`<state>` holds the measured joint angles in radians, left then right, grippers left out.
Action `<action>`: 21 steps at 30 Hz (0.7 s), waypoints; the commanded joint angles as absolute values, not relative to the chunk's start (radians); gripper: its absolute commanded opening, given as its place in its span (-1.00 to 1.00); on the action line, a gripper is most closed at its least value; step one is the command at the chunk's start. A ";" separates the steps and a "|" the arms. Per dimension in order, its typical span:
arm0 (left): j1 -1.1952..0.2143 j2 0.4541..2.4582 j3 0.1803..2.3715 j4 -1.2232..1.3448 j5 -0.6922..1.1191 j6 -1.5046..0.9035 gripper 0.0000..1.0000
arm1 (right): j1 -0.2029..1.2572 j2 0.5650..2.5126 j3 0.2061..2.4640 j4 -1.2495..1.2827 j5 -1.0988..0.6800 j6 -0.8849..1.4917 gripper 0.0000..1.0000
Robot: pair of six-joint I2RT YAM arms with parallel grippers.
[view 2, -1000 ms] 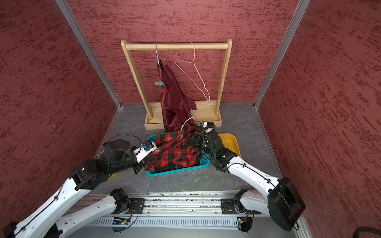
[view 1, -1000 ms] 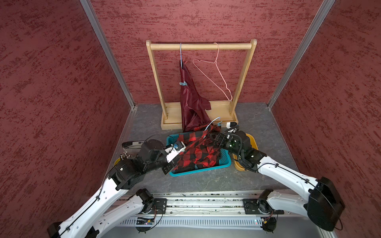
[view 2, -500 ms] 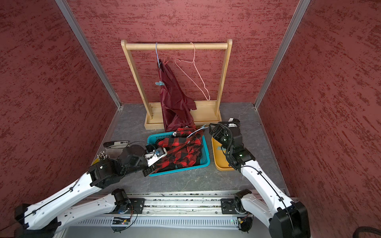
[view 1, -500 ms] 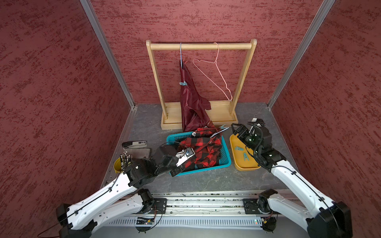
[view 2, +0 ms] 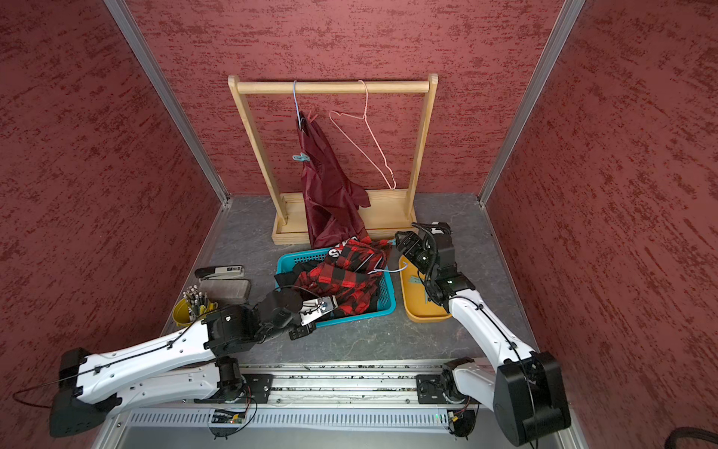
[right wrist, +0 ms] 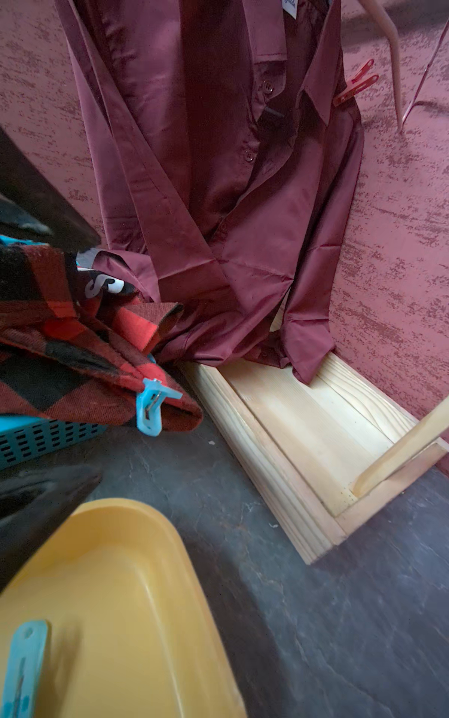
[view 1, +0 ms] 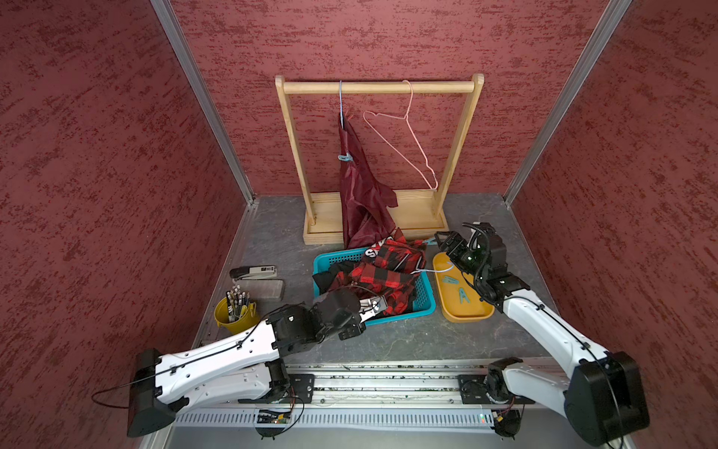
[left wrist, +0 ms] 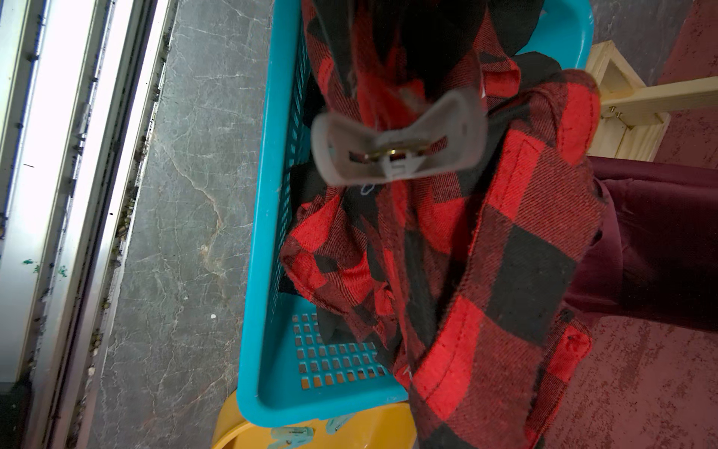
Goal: Remove the clothespins securing long-sleeve shirts to the hanger
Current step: Place the hanger in the bin.
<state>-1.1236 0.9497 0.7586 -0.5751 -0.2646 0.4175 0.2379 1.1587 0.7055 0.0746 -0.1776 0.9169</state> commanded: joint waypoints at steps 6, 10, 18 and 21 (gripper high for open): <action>-1.174 1.001 0.667 -0.420 -0.355 0.471 -0.85 | 0.180 1.179 0.705 0.130 -0.231 0.925 0.81; -1.173 1.028 0.651 -0.381 -0.377 0.473 -0.68 | 0.172 1.194 0.696 0.157 -0.247 0.931 0.82; -1.174 1.060 0.652 -0.373 -0.397 0.453 -0.31 | 0.169 1.230 0.688 0.191 -0.276 0.938 0.83; -1.174 1.056 0.656 -0.397 -0.409 0.432 0.05 | 0.166 1.229 0.687 0.183 -0.280 0.926 0.85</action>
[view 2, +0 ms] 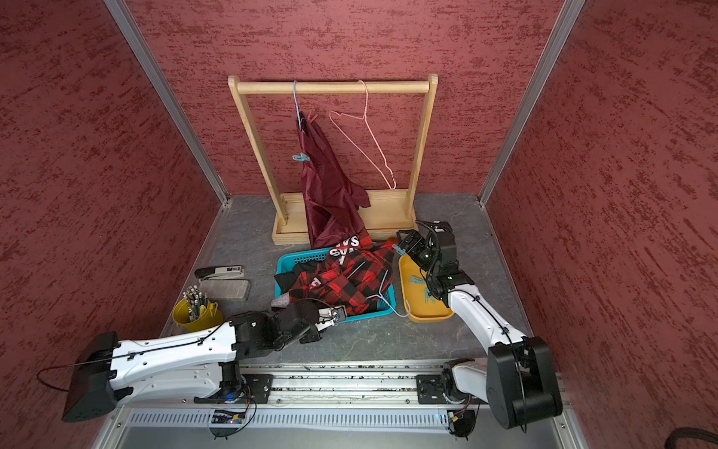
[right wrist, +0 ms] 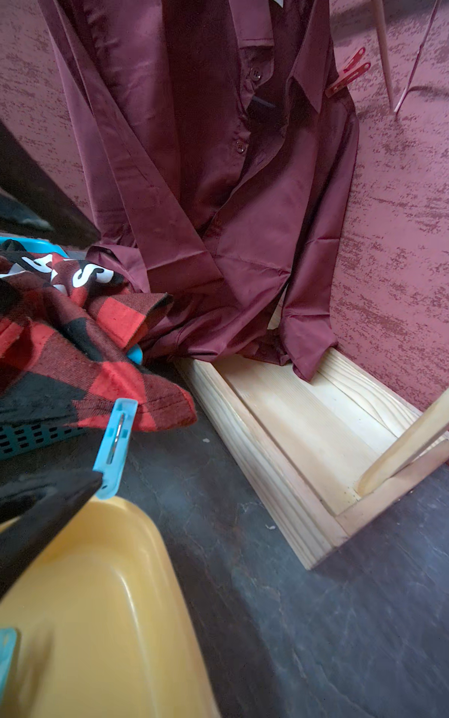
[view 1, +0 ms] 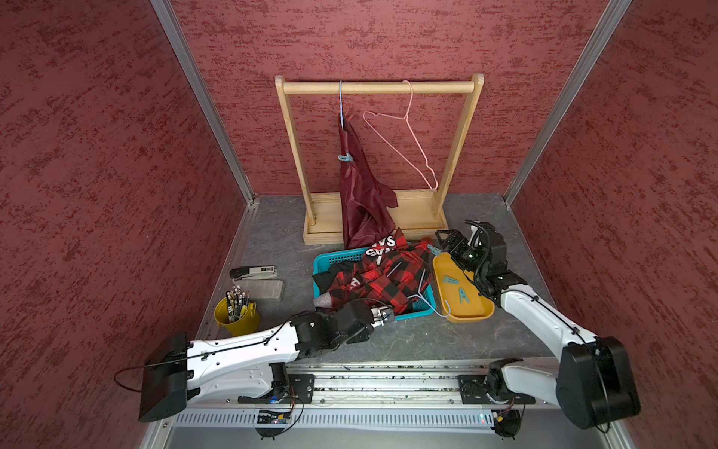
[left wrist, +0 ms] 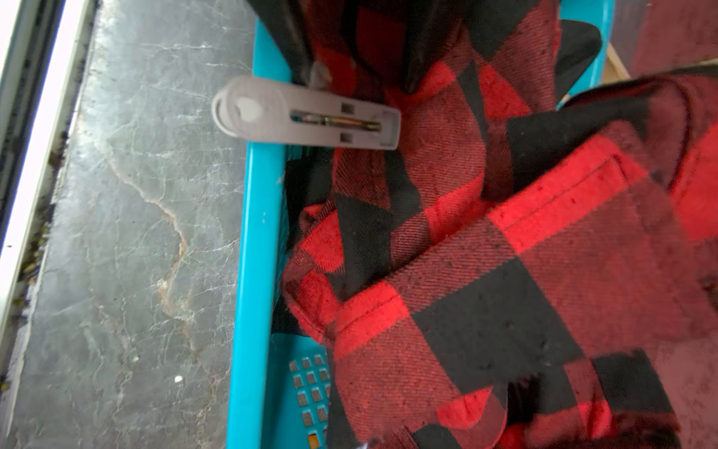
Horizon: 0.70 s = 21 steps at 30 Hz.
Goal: Remove the clothespins securing long-sleeve shirts to the hanger
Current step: Place the hanger in the bin, then remove the clamp from the hanger.
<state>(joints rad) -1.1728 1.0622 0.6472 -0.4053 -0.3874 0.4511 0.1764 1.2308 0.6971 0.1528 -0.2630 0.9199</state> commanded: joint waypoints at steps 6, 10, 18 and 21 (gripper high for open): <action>-1.175 1.030 0.691 -0.504 -0.393 0.347 0.55 | 0.152 1.242 0.690 0.169 -0.299 0.908 0.88; -1.175 0.986 0.714 -0.572 -0.385 0.315 0.85 | 0.142 1.256 0.688 0.164 -0.311 0.901 0.88; -1.138 0.877 0.768 -0.662 -0.312 0.232 1.00 | 0.135 1.273 0.691 0.170 -0.335 0.899 0.88; -1.114 0.861 0.797 -0.674 -0.279 0.209 0.98 | 0.135 1.247 0.701 0.141 -0.351 0.889 0.88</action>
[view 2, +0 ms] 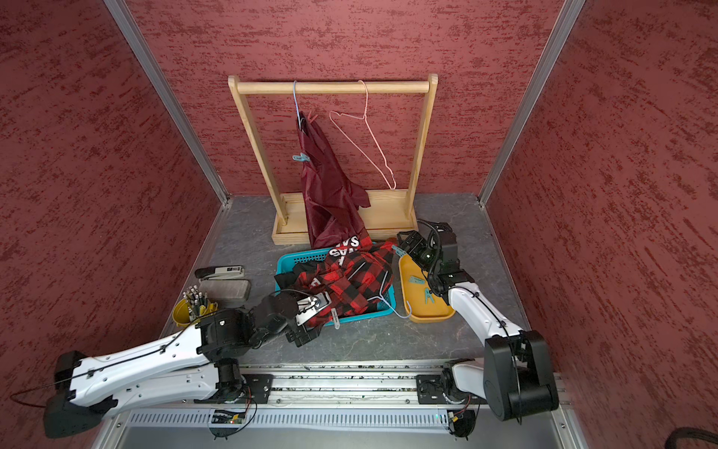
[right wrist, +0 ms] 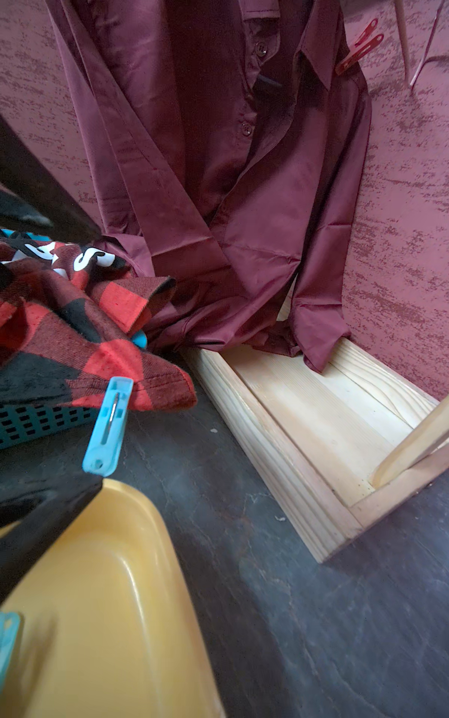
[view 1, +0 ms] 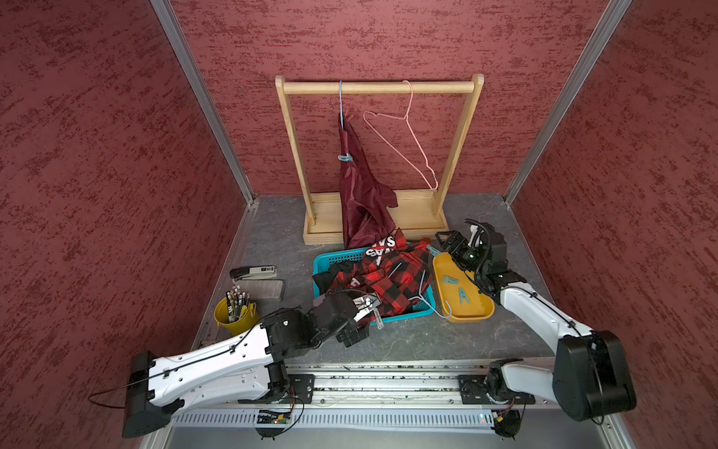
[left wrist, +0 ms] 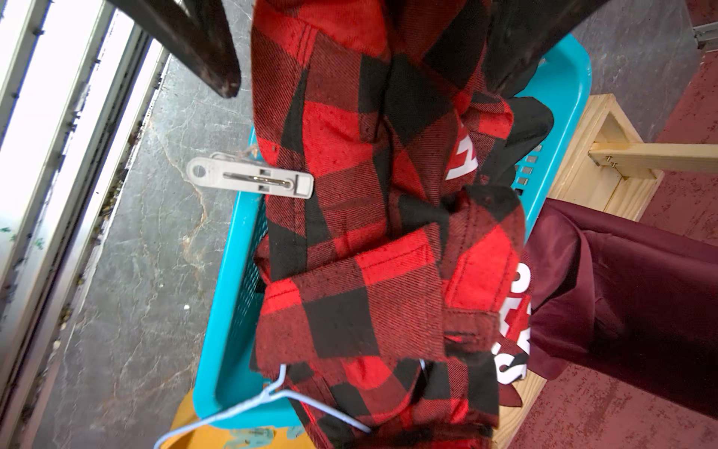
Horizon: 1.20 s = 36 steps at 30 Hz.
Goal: Remove the clothespins securing long-sleeve shirts to the hanger
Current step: Remove the clamp from the hanger.
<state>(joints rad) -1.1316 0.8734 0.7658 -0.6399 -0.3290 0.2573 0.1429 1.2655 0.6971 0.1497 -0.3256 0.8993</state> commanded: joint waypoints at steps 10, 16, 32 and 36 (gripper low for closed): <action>-0.941 0.976 0.907 -0.549 -0.118 0.160 0.78 | 0.121 1.233 0.679 0.094 -0.351 0.865 0.89; -0.918 1.103 1.021 -0.492 -0.083 0.117 0.76 | 0.121 1.250 0.664 0.142 -0.364 0.892 0.88; -0.869 1.568 1.264 -0.382 -0.002 0.069 0.26 | 0.121 1.273 0.691 0.148 -0.387 0.877 0.90; -0.842 1.632 1.261 -0.377 0.000 0.048 -0.16 | 0.121 1.276 0.701 0.131 -0.396 0.865 0.91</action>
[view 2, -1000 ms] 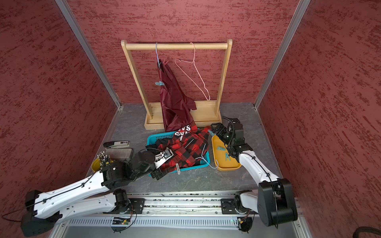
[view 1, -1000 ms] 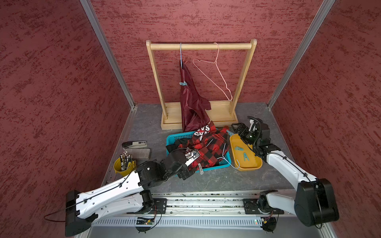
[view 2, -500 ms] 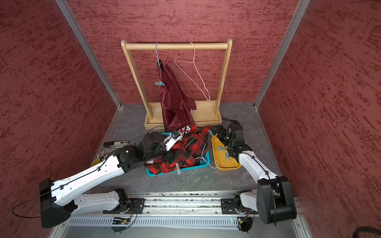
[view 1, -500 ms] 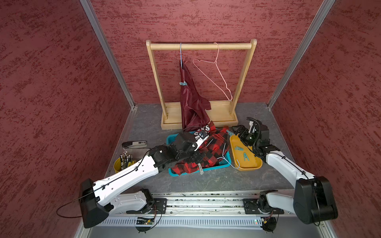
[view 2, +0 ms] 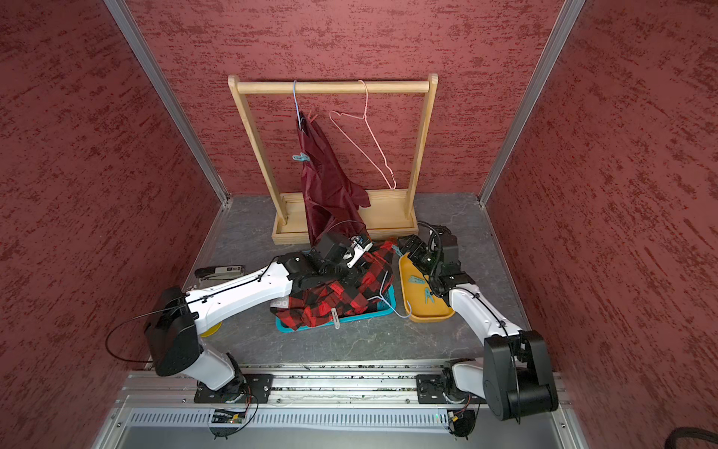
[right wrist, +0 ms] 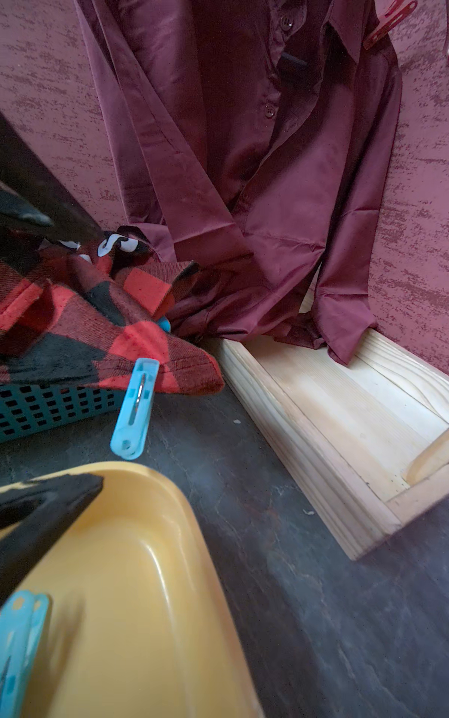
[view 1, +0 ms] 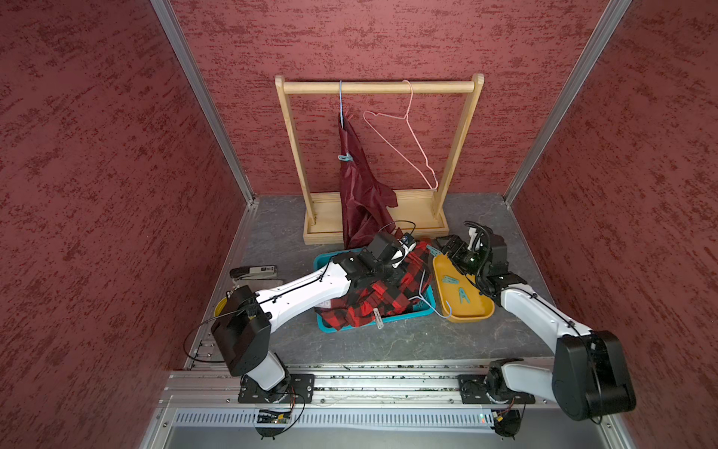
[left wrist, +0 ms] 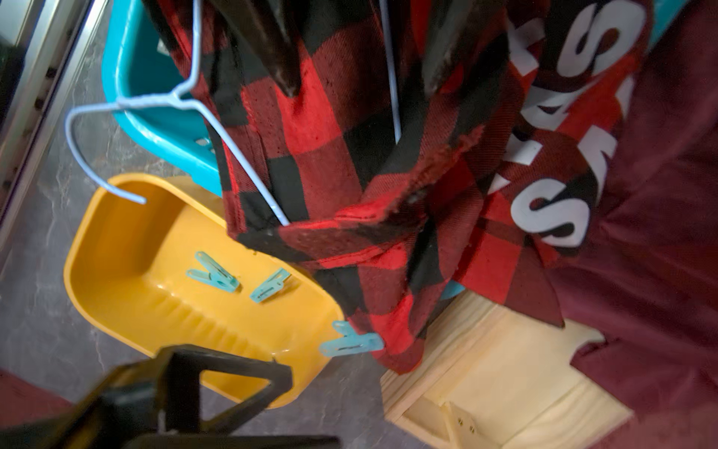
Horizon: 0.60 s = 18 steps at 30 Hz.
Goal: Remove the clothespins securing long-sleeve shirts to the hanger
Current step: Remove the clamp from the hanger.
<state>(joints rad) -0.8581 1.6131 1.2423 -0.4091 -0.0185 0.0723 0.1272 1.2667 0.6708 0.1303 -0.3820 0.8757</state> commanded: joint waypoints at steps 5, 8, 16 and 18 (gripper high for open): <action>-0.825 1.654 1.222 -0.366 -0.006 0.047 -0.45 | 0.121 1.294 0.708 0.131 -0.407 0.858 0.92; -0.816 1.667 1.190 -0.361 0.000 0.042 -0.53 | 0.121 1.316 0.716 0.144 -0.419 0.860 0.92; -0.808 1.709 1.135 -0.333 0.000 0.018 -0.61 | 0.121 1.374 0.756 0.143 -0.433 0.855 0.95; -0.806 1.714 1.116 -0.317 0.000 0.011 -0.61 | 0.120 1.392 0.759 0.160 -0.455 0.862 0.95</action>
<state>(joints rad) -0.8139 1.6863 1.1496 -0.3206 -0.0036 0.0303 0.1268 1.3739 0.7273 0.1314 -0.4259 0.8627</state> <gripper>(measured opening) 0.195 0.976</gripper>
